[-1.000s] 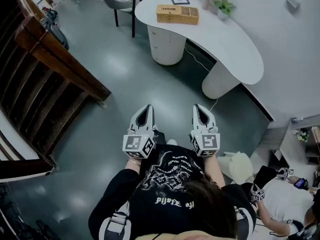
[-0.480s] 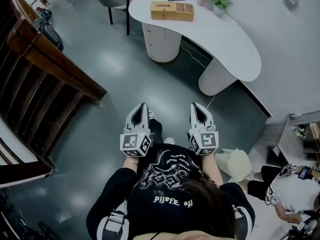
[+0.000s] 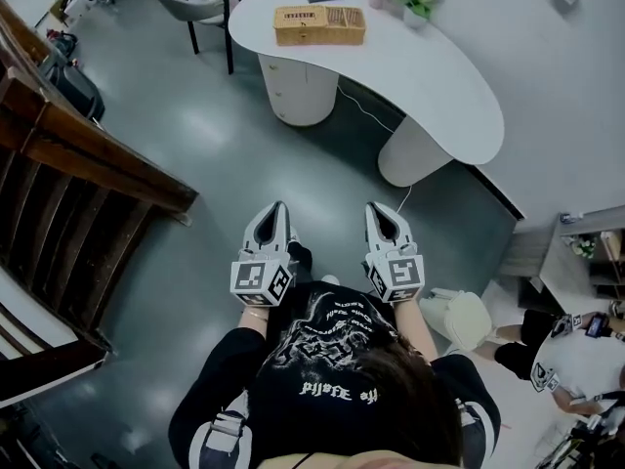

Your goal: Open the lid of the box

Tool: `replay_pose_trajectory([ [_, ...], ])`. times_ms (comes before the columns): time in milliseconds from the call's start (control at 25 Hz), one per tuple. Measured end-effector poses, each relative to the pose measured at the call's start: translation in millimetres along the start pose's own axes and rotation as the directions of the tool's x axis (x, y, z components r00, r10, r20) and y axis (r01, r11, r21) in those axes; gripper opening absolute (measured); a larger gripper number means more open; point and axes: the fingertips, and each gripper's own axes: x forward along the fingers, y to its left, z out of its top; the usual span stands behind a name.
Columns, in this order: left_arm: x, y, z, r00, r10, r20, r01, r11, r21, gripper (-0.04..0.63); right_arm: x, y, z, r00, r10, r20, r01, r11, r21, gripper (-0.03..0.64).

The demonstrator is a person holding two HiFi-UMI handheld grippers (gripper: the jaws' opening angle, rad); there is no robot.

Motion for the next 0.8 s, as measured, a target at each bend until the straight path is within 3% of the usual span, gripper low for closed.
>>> replay_pose_trajectory([
  [480,90,72,51,1.0,0.028,0.014,-0.029,0.997,0.07,0.023,116,-12,40,1.0,0.01,0.027,-0.01,1.0,0.002,0.026],
  [800,135,126,70,1.0,-0.004,-0.007,0.005,0.996,0.087,0.021,186,-7,48,1.0,-0.014,0.024,0.014,1.0,0.013,0.026],
])
